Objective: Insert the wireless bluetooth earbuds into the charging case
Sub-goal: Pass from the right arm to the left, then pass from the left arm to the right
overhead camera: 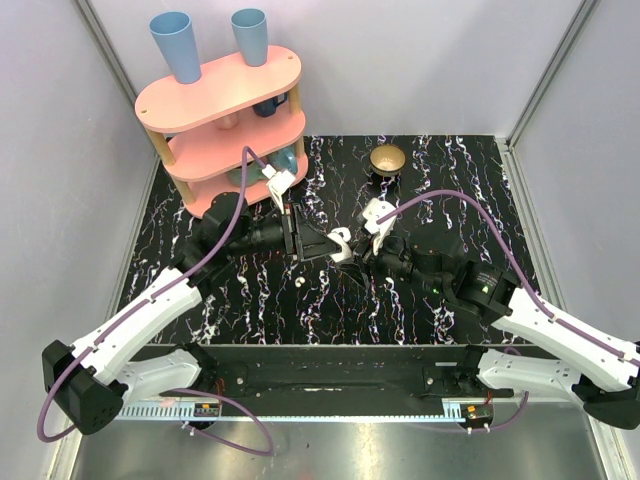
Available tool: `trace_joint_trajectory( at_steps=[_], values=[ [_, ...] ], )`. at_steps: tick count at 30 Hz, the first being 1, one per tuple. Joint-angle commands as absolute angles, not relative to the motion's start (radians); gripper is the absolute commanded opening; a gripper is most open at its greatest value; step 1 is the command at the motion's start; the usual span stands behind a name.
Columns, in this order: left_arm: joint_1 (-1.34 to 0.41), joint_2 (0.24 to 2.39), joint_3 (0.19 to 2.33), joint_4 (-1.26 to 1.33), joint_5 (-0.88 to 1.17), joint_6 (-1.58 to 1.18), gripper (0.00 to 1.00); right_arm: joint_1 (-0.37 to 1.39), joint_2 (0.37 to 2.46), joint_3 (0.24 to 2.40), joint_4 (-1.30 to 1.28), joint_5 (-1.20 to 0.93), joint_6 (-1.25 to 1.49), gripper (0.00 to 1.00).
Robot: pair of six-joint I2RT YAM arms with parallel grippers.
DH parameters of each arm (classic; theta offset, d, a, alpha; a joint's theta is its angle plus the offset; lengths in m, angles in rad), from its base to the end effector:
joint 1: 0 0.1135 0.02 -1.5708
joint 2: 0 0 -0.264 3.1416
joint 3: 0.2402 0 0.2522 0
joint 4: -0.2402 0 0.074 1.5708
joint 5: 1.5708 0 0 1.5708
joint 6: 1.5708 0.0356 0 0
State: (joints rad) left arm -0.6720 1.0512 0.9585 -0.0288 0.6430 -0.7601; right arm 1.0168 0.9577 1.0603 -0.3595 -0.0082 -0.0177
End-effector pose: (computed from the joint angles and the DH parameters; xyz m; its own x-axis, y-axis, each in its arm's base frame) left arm 0.1746 -0.1662 0.3673 -0.7329 -0.1215 -0.6694 0.6333 0.2374 -0.7366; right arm 0.1111 0.1801 0.3863 -0.1185 -0.2252 -0.9671 -0.8568 0.5154 -0.0150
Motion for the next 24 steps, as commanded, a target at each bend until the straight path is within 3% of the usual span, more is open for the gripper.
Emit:
trace_joint_trajectory(
  at_steps=[1, 4, 5, 8, 11, 19, 24],
  values=[
    [-0.68, 1.046, 0.974, 0.035, 0.678, -0.747, 0.11, 1.026, 0.94, 1.057, -0.298, 0.029, -0.009, 0.34],
    [-0.68, 1.046, 0.976, 0.035, 0.681, -0.741, 0.0, 1.028, 0.936, 1.051, -0.285, 0.054, -0.006, 0.4],
    [-0.68, 1.043, 0.976, 0.035, 0.678, -0.739, 0.0, 1.026, 0.931, 1.049, -0.275, 0.063, -0.006, 0.51],
    [-0.68, 1.028, 0.973, 0.034, 0.661, -0.709, 0.0, 1.026, 0.916, 1.046, -0.264, 0.084, 0.043, 0.68],
    [-0.68, 0.99, 0.963, 0.002, 0.586, -0.657, 0.0, 1.026, 0.89, 1.039, -0.242, 0.094, 0.081, 0.77],
    [-0.68, 0.772, 0.876, 0.005, 0.272, -0.474, 0.0, 1.026, 0.812, 0.976, -0.123, 0.063, 0.305, 0.84],
    [-0.68, 0.625, 0.727, 0.237, 0.212, -0.368, 0.0, 1.026, 0.816, 0.943, -0.029, 0.109, 0.628, 0.82]
  ],
)
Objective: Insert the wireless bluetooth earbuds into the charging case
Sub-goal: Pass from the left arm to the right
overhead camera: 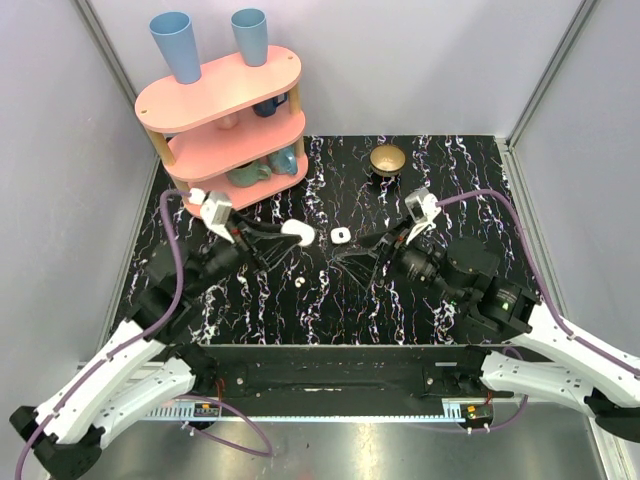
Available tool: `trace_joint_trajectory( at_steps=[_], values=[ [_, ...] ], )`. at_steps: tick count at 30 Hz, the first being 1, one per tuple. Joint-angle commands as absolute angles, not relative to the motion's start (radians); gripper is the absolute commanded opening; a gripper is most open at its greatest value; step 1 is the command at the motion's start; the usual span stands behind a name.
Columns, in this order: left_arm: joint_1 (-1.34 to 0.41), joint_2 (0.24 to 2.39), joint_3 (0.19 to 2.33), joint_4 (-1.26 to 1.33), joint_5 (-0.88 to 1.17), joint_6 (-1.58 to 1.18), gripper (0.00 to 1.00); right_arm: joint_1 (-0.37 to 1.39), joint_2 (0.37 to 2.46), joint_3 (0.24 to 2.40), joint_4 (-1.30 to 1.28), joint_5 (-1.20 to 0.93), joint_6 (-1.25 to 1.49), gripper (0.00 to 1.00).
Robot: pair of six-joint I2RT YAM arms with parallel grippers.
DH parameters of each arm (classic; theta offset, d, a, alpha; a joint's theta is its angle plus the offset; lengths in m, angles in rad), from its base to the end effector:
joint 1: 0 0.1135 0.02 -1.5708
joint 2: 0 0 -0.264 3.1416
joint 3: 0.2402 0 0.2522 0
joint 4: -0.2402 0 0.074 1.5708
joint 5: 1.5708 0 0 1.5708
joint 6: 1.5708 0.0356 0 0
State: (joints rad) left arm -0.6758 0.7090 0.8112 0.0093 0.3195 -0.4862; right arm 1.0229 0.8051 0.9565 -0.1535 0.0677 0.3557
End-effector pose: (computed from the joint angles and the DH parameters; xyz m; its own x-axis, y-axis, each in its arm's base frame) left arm 0.1212 -0.1115 0.3821 -0.3145 -0.3164 -0.8950 0.7809 0.4497 -0.4335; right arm 0.0956 0.1521 0.3998 -0.2853 0.1994 -0.9374 -0.7649 0.5419 0.3481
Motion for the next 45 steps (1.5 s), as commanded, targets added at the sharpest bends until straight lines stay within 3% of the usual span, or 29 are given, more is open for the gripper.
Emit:
trace_joint_trajectory(
  at_steps=[1, 9, 13, 27, 37, 45],
  values=[
    [-0.68, 0.579, 0.675, 0.283, 0.21, -0.354, 0.0, 1.026, 0.831, 0.949, -0.022, 0.117, 0.717, 0.81],
    [-0.68, 0.537, 0.557, 0.59, 0.337, -0.316, 0.0, 1.028, 0.827, 0.847, 0.261, 0.182, 1.113, 0.77],
    [-0.684, 0.558, 0.531, 0.679, 0.388, -0.305, 0.0, 1.026, 0.856, 0.851, 0.284, 0.186, 1.219, 0.75],
    [-0.69, 0.592, 0.514, 0.788, 0.422, -0.348, 0.0, 1.023, 1.029, 0.848, 0.523, 0.061, 1.397, 0.87],
    [-0.693, 0.587, 0.512, 0.769, 0.403, -0.334, 0.0, 1.025, 1.077, 0.879, 0.548, 0.003, 1.436, 0.86],
    [-0.696, 0.61, 0.517, 0.762, 0.405, -0.334, 0.0, 1.025, 1.092, 0.887, 0.569, -0.041, 1.465, 0.77]
  ],
)
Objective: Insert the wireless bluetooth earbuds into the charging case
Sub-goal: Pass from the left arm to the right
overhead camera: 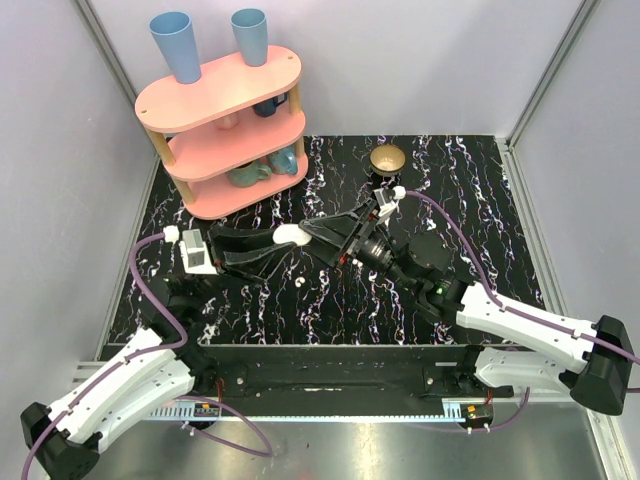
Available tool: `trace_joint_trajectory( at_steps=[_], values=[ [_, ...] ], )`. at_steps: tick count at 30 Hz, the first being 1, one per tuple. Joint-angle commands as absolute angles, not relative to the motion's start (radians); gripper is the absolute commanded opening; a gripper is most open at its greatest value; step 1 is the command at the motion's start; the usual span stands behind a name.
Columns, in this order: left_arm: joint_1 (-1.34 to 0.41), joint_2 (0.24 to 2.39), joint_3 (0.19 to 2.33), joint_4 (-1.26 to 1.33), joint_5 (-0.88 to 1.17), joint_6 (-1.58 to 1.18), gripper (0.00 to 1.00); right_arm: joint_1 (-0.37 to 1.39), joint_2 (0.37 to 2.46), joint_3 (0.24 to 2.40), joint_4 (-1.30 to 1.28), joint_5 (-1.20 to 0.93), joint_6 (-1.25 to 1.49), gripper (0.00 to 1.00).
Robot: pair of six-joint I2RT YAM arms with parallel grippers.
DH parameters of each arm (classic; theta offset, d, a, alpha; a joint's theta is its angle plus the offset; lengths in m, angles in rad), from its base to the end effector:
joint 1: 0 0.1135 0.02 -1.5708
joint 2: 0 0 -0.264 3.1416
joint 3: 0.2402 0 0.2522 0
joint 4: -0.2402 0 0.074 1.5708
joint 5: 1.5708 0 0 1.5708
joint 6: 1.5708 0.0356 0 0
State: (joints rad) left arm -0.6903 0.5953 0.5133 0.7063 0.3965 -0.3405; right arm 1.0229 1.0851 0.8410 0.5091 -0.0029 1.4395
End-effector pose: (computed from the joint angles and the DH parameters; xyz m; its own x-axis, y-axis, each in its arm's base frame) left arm 0.0970 -0.0979 0.3637 0.1480 -0.5217 -0.8402 0.9319 0.3580 -0.0582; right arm 0.1326 0.2175 0.3747 -0.8299 0.5433 -0.1271 -0.2472 -0.1538 0.9567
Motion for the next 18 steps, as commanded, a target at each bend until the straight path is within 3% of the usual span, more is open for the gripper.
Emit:
trace_joint_trajectory(
  at_steps=[1, 5, 11, 18],
  values=[
    [-0.698, 0.612, 0.518, 0.761, 0.405, -0.336, 0.0, 1.025, 1.094, 0.891, 0.568, -0.047, 1.465, 0.77],
    [-0.699, 0.621, 0.522, 0.756, 0.41, -0.336, 0.0, 1.025, 1.101, 0.896, 0.568, -0.061, 1.47, 0.72],
    [-0.704, 0.623, 0.522, 0.747, 0.413, -0.336, 0.0, 1.016, 1.1, 0.888, 0.569, -0.069, 1.477, 0.54],
    [-0.704, 0.614, 0.52, 0.706, 0.399, -0.319, 0.0, 1.012, 1.092, 0.885, 0.571, -0.081, 1.48, 0.51]
  ],
)
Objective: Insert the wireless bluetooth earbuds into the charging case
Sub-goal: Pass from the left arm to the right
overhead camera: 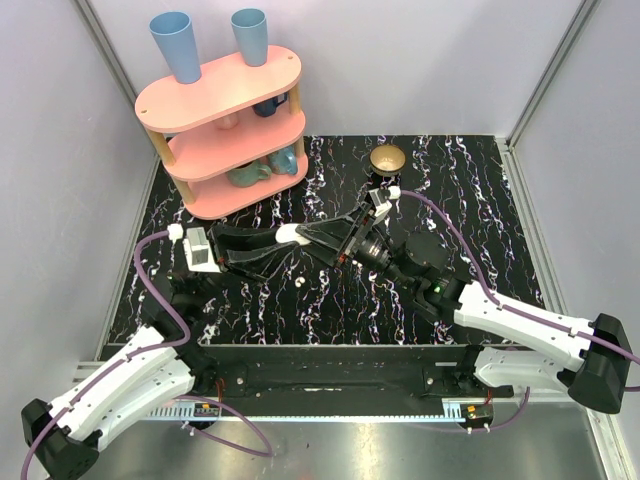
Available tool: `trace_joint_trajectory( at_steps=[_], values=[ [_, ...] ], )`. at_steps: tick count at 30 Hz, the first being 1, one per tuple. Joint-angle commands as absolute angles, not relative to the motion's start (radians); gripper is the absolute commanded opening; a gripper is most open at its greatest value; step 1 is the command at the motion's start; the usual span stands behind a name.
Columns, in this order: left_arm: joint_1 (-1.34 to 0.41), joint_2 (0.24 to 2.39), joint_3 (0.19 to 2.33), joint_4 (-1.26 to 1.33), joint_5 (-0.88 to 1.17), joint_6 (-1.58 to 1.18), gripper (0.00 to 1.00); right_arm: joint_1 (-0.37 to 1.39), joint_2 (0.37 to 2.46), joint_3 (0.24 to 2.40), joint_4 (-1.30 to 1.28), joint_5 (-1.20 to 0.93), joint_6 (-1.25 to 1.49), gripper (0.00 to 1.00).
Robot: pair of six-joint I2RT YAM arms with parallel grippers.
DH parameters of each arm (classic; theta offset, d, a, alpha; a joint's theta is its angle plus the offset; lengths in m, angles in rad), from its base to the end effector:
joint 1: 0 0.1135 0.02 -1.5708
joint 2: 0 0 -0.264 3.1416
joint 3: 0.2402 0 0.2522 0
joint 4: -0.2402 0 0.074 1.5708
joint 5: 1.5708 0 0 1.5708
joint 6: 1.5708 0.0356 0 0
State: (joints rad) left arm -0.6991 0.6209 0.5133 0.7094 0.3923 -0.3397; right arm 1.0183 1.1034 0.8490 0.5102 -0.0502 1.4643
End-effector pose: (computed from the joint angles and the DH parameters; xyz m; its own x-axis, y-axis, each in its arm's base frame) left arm 0.1010 -0.1027 0.3609 0.1301 -0.5116 -0.8493 0.9325 0.3542 -0.0706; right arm 0.1345 0.2216 0.3733 -0.8565 0.5030 -0.1155 -0.2251 -0.1628 0.9606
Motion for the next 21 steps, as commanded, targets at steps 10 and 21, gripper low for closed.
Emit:
trace_joint_trajectory(
  at_steps=[10, 21],
  values=[
    [-0.704, 0.618, 0.561, 0.558, 0.419, -0.314, 0.08, 1.011, 1.068, 0.919, 0.473, -0.064, 1.379, 0.23],
    [-0.706, 0.65, 0.61, 0.443, 0.494, -0.334, 0.23, 1.011, 1.075, 0.98, 0.354, -0.071, 1.264, 0.17]
  ],
)
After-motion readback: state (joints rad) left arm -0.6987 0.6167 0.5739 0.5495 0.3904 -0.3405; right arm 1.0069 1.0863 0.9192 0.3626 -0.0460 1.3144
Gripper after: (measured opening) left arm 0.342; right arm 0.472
